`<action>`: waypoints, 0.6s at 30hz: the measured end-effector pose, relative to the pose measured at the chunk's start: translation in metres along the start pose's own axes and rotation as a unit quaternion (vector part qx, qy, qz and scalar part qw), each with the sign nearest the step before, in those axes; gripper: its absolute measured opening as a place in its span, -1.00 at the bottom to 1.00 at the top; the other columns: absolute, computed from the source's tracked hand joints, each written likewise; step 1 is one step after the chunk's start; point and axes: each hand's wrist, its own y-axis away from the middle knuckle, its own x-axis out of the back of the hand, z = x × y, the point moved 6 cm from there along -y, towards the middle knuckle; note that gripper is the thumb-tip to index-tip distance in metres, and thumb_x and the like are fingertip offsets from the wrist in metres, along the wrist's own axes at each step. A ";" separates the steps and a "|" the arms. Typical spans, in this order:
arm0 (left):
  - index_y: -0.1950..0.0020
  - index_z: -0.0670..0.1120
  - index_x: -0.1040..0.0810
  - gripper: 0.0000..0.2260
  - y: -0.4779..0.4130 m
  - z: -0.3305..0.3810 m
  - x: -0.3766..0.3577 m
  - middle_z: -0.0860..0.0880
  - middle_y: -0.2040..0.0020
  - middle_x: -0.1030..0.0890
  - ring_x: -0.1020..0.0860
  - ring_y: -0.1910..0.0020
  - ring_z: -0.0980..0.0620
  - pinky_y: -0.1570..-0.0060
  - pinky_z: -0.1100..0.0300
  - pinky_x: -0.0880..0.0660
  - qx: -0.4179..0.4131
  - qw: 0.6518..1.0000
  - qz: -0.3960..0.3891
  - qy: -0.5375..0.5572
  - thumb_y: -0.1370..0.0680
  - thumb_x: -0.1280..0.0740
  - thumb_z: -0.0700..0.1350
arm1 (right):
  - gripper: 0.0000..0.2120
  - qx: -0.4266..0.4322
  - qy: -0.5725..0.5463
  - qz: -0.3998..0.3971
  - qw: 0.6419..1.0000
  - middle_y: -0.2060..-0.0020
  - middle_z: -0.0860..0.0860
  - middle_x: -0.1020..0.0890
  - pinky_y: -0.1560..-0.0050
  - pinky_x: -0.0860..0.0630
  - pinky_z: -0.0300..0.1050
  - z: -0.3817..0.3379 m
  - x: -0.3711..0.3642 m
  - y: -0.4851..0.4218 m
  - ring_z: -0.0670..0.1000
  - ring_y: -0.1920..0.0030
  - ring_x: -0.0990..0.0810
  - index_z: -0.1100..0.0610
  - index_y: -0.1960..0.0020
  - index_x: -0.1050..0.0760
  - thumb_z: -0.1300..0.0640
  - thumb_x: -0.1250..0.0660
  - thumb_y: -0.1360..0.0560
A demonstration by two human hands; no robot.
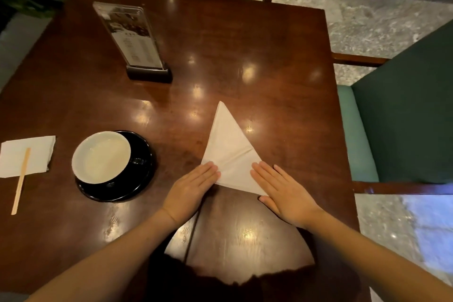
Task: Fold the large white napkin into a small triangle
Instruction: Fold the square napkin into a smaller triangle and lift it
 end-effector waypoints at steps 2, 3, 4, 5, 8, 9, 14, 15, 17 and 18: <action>-0.15 -0.20 -0.60 -0.61 -0.002 0.004 0.003 -0.15 -0.16 -0.61 -0.57 -0.16 -0.10 -0.34 0.21 -0.24 -0.005 1.000 -0.015 -0.006 -0.44 -0.10 -0.34 | -0.47 -0.004 -0.012 0.014 1.000 -0.45 0.08 -0.28 -0.43 -0.20 0.02 0.005 0.004 0.011 0.07 -0.45 -0.27 0.17 -0.47 -0.21 -0.09 0.18 -0.64; -0.13 -0.21 -0.61 -0.62 -0.003 0.005 0.006 -0.16 -0.15 -0.61 -0.58 -0.14 -0.12 -0.28 0.20 -0.34 -0.012 1.000 -0.022 -0.019 -0.45 -0.10 -0.33 | -0.50 -0.007 -0.021 0.030 0.999 -0.41 0.09 -0.37 -0.37 -0.34 0.03 0.005 0.009 0.015 0.09 -0.38 -0.38 0.18 -0.42 -0.30 -0.06 0.13 -0.65; -0.12 -0.21 -0.61 -0.64 -0.003 0.005 0.005 -0.18 -0.14 -0.62 -0.58 -0.13 -0.14 -0.20 0.16 -0.44 -0.015 0.999 -0.028 -0.043 -0.49 -0.09 -0.29 | -0.57 -0.007 -0.025 0.051 0.998 -0.34 0.11 -0.46 -0.25 -0.47 0.03 0.003 0.014 0.019 0.11 -0.30 -0.48 0.20 -0.37 -0.38 0.00 0.00 -0.64; -0.13 -0.21 -0.60 -0.67 -0.004 0.006 0.005 -0.17 -0.13 -0.61 -0.58 -0.12 -0.14 -0.10 0.11 -0.52 -0.007 0.997 -0.038 -0.064 -0.56 -0.07 -0.20 | -0.63 -0.005 -0.026 0.072 0.997 -0.28 0.12 -0.53 -0.14 -0.55 0.01 0.000 0.018 0.023 0.12 -0.21 -0.55 0.23 -0.32 -0.44 0.09 -0.21 -0.57; -0.14 -0.19 -0.48 -0.51 -0.002 0.005 -0.003 -0.04 -0.10 -0.49 -0.46 -0.05 0.04 -0.05 0.07 -0.47 -0.008 0.994 -0.054 -0.098 -0.61 0.02 0.18 | -0.44 -0.012 -0.023 0.086 0.996 -0.14 0.14 -0.59 0.05 -0.60 -0.06 -0.007 0.022 0.031 0.13 -0.04 -0.60 0.27 -0.23 -0.50 0.29 -0.53 -0.24; -0.14 -0.20 -0.48 -0.52 -0.004 0.005 -0.002 -0.05 -0.07 -0.47 -0.42 -0.02 0.05 -0.02 0.09 -0.46 0.002 0.995 -0.056 -0.078 -0.62 0.02 0.15 | -0.43 -0.017 -0.024 0.086 0.996 -0.13 0.13 -0.58 0.08 -0.59 -0.06 -0.008 0.021 0.032 0.12 -0.01 -0.58 0.26 -0.22 -0.49 0.32 -0.51 -0.23; -0.05 -0.25 -0.61 -0.68 -0.008 0.009 0.011 -0.13 0.09 -0.59 -0.45 0.02 -0.04 0.22 0.14 -0.58 0.016 1.000 -0.020 -0.006 -0.44 -0.12 -0.29 | -0.52 -0.013 -0.039 0.090 0.995 -0.04 0.08 -0.57 0.15 -0.56 -0.15 -0.005 0.023 0.029 0.06 0.08 -0.54 0.19 -0.08 -0.50 0.36 -0.49 -0.19; -0.02 -0.24 -0.63 -0.68 -0.007 0.010 0.014 -0.14 0.10 -0.62 -0.45 -0.01 -0.05 0.16 0.13 -0.58 0.018 1.000 -0.001 -0.012 -0.42 -0.13 -0.29 | -0.56 -0.004 -0.049 0.091 0.995 0.00 0.06 -0.58 0.16 -0.55 -0.18 -0.003 0.028 0.027 0.05 0.10 -0.54 0.18 -0.04 -0.51 0.36 -0.50 -0.20; 0.00 -0.23 -0.64 -0.72 -0.006 0.015 0.018 -0.14 0.10 -0.63 -0.47 -0.03 -0.06 0.00 0.11 -0.53 0.019 0.999 0.019 -0.025 -0.47 -0.15 -0.26 | -0.67 0.004 -0.093 0.108 0.990 0.05 0.05 -0.58 0.15 -0.49 -0.21 0.004 0.047 0.022 0.03 0.10 -0.52 0.17 0.01 -0.53 0.36 -0.45 -0.26; 0.01 -0.23 -0.63 -0.74 -0.004 0.016 0.017 -0.13 0.09 -0.63 -0.47 -0.03 -0.06 -0.07 0.12 -0.47 0.021 0.999 0.029 -0.029 -0.49 -0.17 -0.22 | -0.73 0.000 -0.126 0.120 0.985 0.05 0.04 -0.57 0.11 -0.47 -0.21 0.008 0.059 0.018 0.03 0.07 -0.52 0.18 0.00 -0.52 0.34 -0.40 -0.31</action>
